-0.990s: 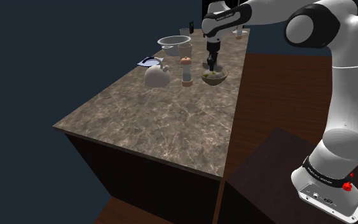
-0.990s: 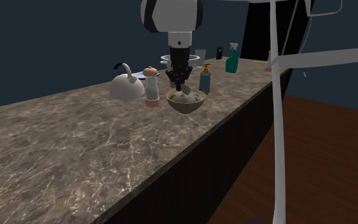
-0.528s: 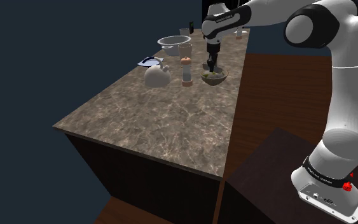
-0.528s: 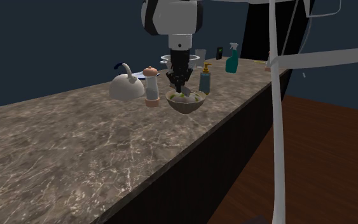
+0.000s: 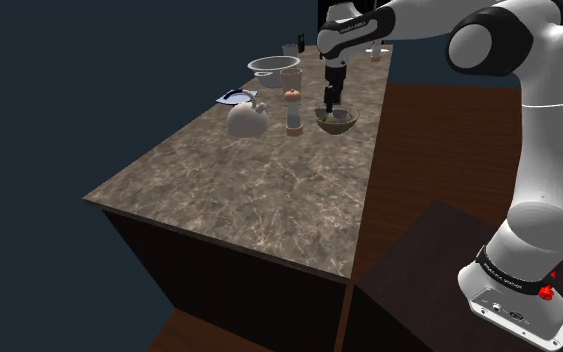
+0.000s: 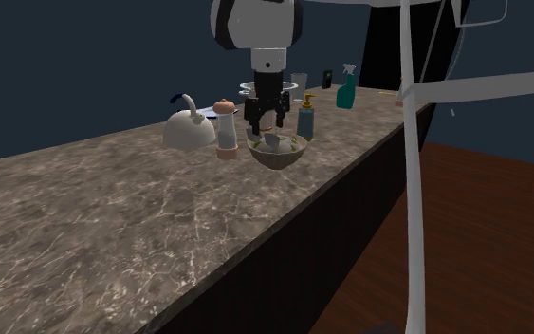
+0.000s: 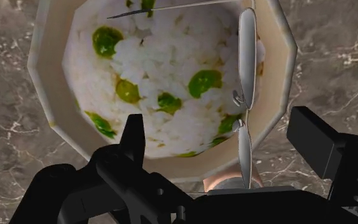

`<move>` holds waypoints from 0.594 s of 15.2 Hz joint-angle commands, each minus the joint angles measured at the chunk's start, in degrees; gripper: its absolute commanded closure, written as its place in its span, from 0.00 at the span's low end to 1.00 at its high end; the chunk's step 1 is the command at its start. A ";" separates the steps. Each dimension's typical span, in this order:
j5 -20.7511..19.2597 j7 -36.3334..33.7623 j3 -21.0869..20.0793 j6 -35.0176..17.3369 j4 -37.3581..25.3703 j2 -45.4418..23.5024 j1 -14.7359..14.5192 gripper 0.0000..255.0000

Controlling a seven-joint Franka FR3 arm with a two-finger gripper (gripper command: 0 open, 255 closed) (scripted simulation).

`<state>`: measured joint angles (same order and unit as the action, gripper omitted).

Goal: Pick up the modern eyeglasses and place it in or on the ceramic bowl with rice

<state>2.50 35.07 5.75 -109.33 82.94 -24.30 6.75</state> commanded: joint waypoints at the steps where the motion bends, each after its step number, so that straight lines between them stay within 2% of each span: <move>1: -0.09 -0.03 0.05 2.58 -1.80 0.77 0.02 0.00; 3: -0.13 -0.08 0.08 5.87 -4.83 1.04 0.07 0.00; 9: -0.13 -0.08 0.08 5.87 -4.83 1.04 0.07 0.00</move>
<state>2.37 34.99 5.83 -103.48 78.12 -23.26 6.82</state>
